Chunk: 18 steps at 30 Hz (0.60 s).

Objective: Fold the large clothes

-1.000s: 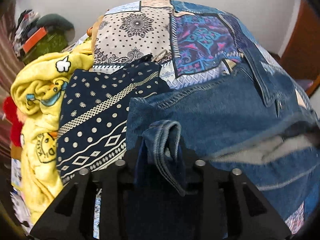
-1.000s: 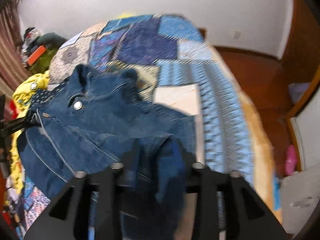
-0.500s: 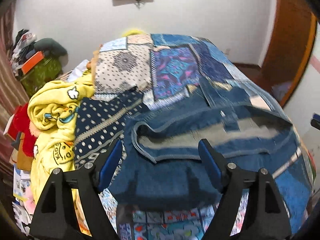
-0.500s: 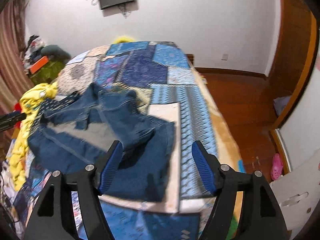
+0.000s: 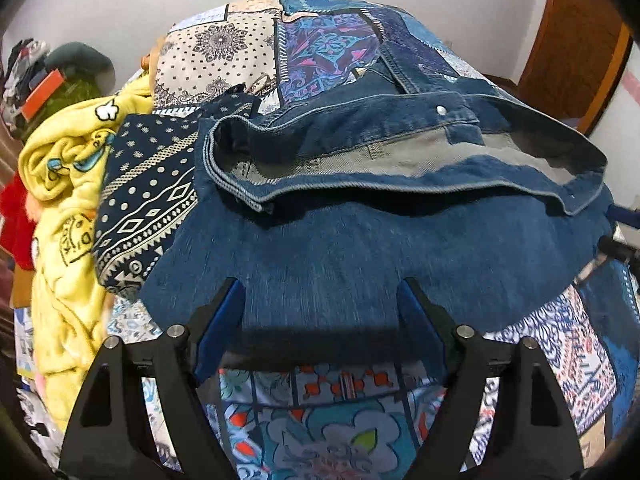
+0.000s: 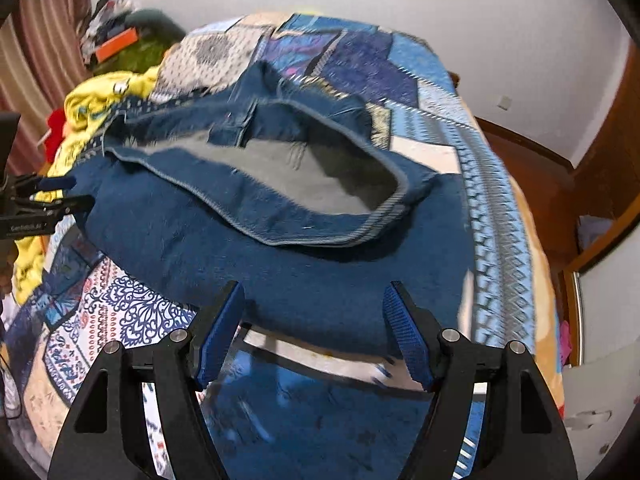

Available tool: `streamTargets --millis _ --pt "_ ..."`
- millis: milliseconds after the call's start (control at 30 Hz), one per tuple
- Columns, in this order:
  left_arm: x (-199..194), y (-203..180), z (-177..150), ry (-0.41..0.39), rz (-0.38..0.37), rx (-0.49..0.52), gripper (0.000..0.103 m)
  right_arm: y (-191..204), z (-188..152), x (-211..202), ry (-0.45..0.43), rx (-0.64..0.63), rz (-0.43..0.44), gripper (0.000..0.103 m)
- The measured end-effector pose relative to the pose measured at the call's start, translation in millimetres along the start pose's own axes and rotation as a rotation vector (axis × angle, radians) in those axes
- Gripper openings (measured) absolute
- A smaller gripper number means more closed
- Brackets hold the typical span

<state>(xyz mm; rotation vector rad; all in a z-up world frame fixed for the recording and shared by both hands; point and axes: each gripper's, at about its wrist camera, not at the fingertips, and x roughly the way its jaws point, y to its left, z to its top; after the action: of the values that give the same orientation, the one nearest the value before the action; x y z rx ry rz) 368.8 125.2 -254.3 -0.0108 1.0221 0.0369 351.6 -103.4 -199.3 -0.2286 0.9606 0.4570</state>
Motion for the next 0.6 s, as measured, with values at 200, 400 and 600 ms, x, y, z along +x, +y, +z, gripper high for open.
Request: streamTargets --millis 200,400,600 --pt "24.4 5.8 19.3 -0.012 0.011 -0.009 0.090 8.8 16.4 31.0 0.031 -0.030 -0.007 0.085" --pt "55.6 16.6 60.9 0.019 0.083 -0.024 0.091 1.0 43.5 61.4 0.098 -0.013 0.013 0.086" --pt "41.8 23.6 122.3 -0.082 0.170 -0.013 0.091 -19.7 86.7 58.9 -0.015 -0.006 -0.154 0.086"
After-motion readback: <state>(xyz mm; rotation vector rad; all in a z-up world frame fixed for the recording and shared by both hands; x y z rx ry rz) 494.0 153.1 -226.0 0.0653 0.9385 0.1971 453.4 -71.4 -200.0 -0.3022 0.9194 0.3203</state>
